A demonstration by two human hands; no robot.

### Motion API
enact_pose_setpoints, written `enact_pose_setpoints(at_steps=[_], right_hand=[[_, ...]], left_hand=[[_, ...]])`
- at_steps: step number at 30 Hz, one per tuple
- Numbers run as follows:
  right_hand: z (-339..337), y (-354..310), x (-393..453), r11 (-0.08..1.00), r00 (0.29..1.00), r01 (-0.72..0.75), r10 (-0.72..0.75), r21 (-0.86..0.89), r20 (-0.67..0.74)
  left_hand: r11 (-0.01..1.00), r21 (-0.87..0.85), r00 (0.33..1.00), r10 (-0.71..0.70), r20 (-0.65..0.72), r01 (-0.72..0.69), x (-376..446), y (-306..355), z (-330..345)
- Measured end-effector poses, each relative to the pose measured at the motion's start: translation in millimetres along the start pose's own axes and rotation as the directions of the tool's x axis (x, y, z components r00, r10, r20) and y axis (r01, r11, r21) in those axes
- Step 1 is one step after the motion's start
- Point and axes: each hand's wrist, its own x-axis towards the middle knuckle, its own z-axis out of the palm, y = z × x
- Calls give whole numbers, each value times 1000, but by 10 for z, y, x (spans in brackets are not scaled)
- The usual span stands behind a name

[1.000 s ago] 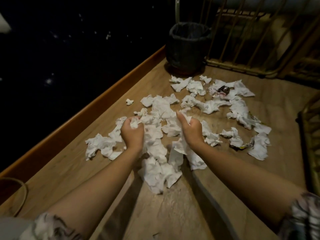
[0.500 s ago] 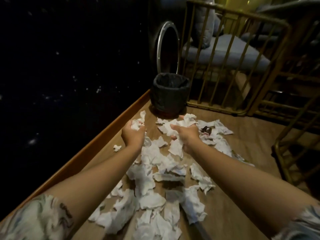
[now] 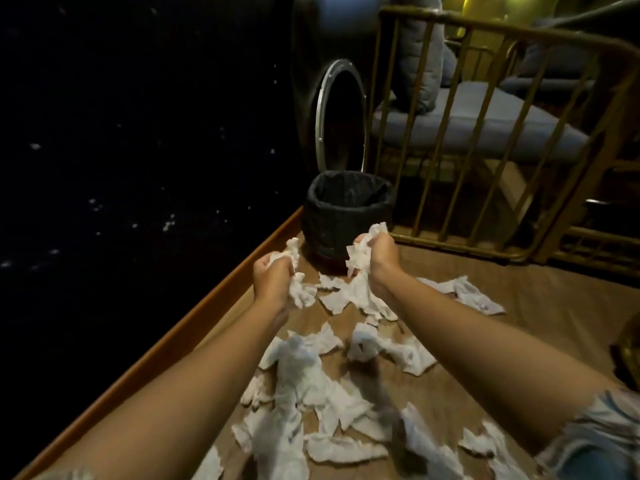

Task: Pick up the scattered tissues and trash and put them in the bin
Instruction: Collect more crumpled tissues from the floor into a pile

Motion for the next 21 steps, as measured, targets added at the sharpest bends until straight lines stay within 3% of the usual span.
enact_pose_setpoints(at_steps=[4, 8, 12, 15, 18, 21], right_hand=[[52, 10, 641, 1000, 997, 0, 2, -24, 77], [144, -131, 1233, 972, 958, 197, -163, -130, 235], [197, -435, 1861, 919, 896, 363, -299, -153, 329], [201, -611, 2279, 851, 876, 468, -409, -240, 256], [215, -670, 2629, 747, 797, 601, -584, -283, 154], [129, -645, 2821, 675, 755, 628, -648, -388, 96]], left_hand=[[993, 72, 995, -88, -50, 92, 449, 39, 277], [981, 177, 993, -64, -99, 81, 959, 66, 717], [985, 173, 997, 1, -74, 12, 1400, 115, 1282], [987, 155, 996, 56, -72, -45, 1665, 221, 1707], [988, 115, 986, 117, -122, -103, 1918, 271, 2063], [988, 100, 978, 130, -162, -114, 2159, 206, 2317]])
